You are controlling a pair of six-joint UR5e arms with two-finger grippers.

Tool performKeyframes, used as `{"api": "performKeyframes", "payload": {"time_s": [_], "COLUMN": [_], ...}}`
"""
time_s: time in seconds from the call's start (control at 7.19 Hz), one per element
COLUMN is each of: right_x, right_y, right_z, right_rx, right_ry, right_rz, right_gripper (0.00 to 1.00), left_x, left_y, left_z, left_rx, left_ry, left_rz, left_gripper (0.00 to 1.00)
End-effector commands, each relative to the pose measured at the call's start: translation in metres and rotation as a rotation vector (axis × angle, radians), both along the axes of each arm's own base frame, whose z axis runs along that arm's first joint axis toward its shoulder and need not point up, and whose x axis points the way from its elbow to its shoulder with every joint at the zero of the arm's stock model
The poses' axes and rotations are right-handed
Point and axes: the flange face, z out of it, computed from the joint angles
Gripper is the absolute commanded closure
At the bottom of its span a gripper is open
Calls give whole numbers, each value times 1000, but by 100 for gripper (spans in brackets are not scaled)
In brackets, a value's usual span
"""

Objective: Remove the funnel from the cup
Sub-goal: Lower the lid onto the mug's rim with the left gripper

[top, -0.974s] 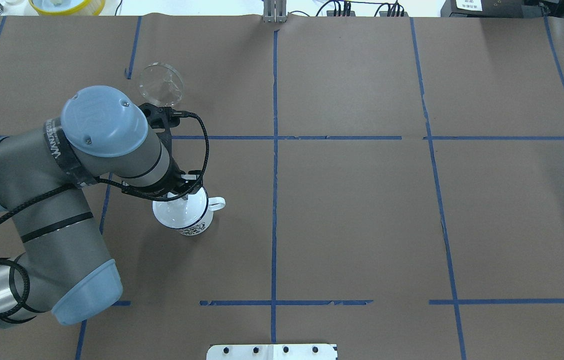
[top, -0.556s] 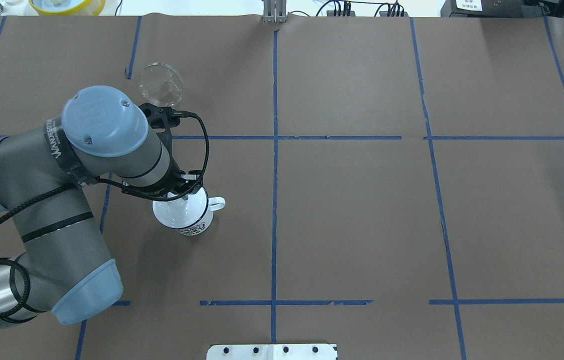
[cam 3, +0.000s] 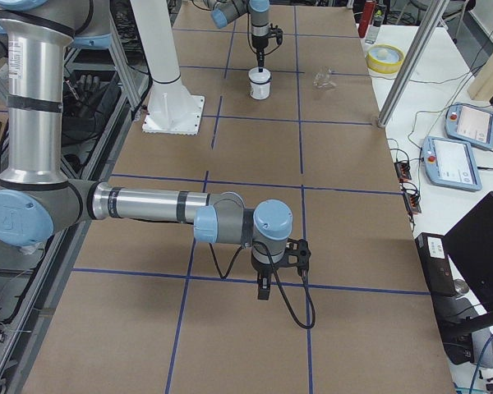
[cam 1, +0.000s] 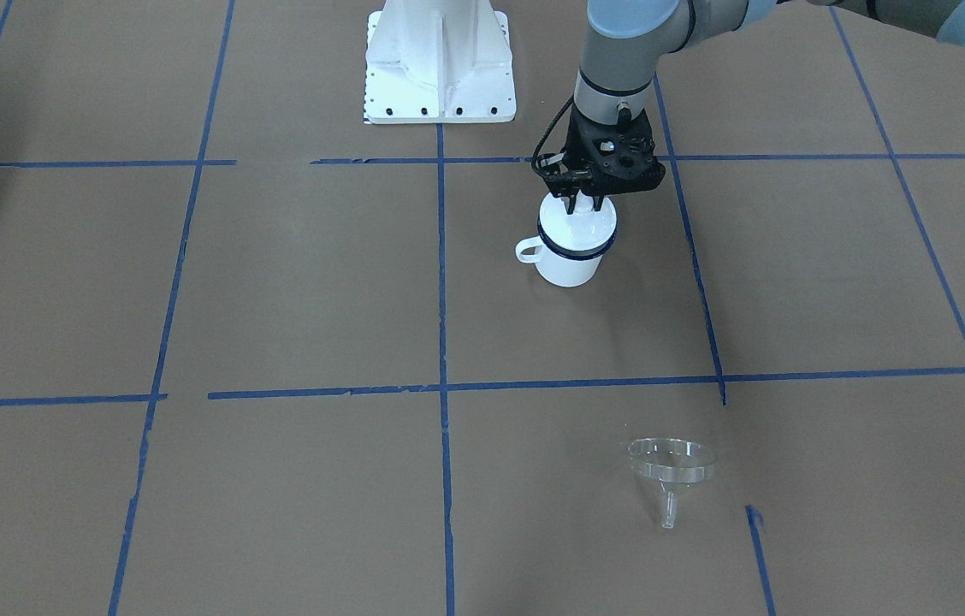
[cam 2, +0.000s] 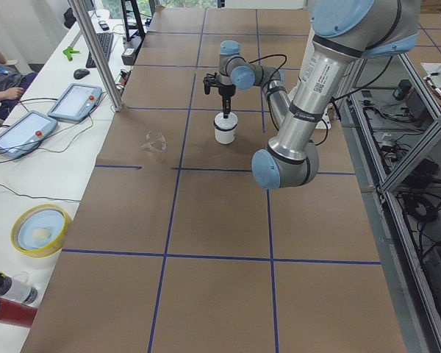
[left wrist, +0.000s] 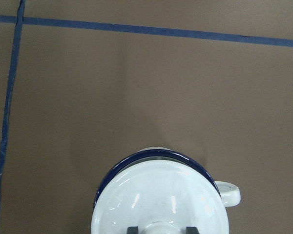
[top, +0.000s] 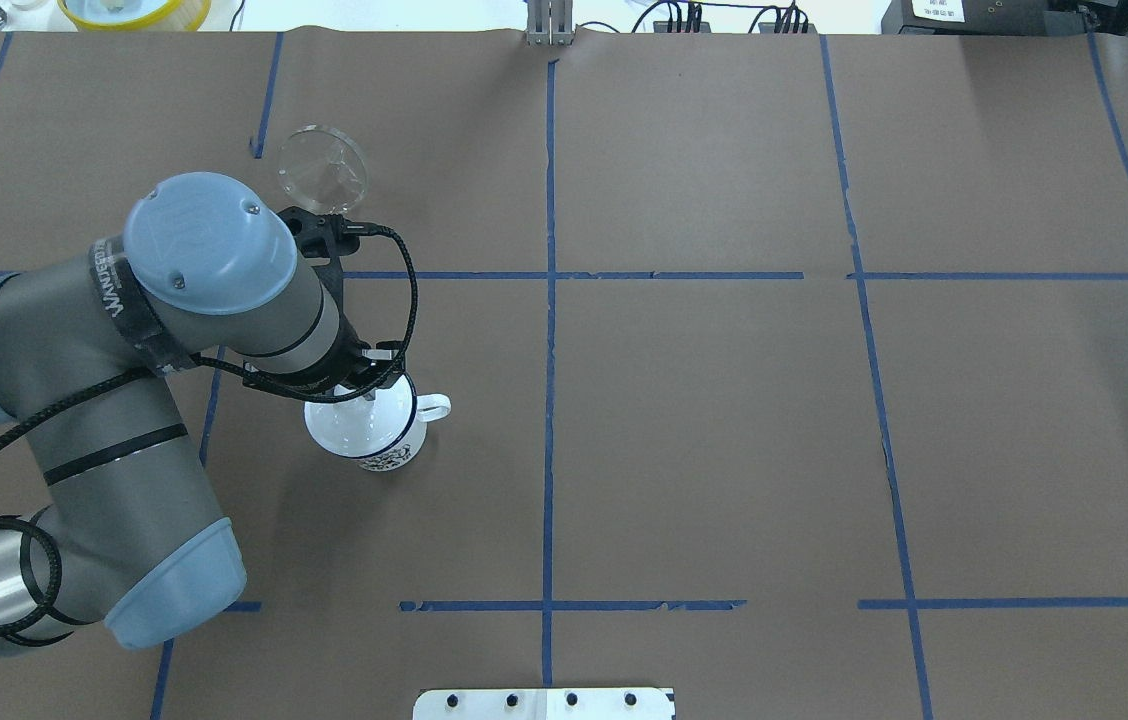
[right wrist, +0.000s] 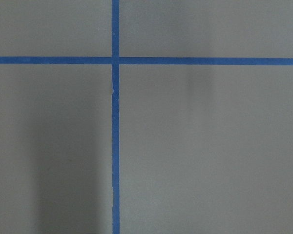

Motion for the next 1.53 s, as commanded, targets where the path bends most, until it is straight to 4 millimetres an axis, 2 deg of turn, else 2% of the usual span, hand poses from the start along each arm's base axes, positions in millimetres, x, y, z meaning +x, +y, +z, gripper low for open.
{"api": "performKeyframes", "payload": {"time_s": [0.0, 0.42, 0.7, 0.83, 0.97, 1.25, 1.39], "right_x": [0, 0, 0, 0, 0, 0, 0], "right_y": [0, 0, 0, 0, 0, 0, 0], "right_z": [0, 0, 0, 0, 0, 0, 0], "right_rx": [0, 0, 0, 0, 0, 0, 0], "right_ry": [0, 0, 0, 0, 0, 0, 0], "right_rz": [0, 0, 0, 0, 0, 0, 0], "right_gripper": [0, 0, 0, 0, 0, 0, 0], "left_x": [2, 4, 3, 3, 3, 3, -1], "left_y": [0, -1, -1, -1, -1, -1, 1], "left_z": [2, 3, 2, 3, 3, 2, -1], "left_rx": [-1, 0, 2, 1, 0, 2, 9], "left_ry": [-3, 0, 3, 1, 0, 3, 10], "left_rz": [0, 1, 1, 1, 1, 1, 2], "left_gripper": [100, 98, 65, 38, 22, 1, 1]}}
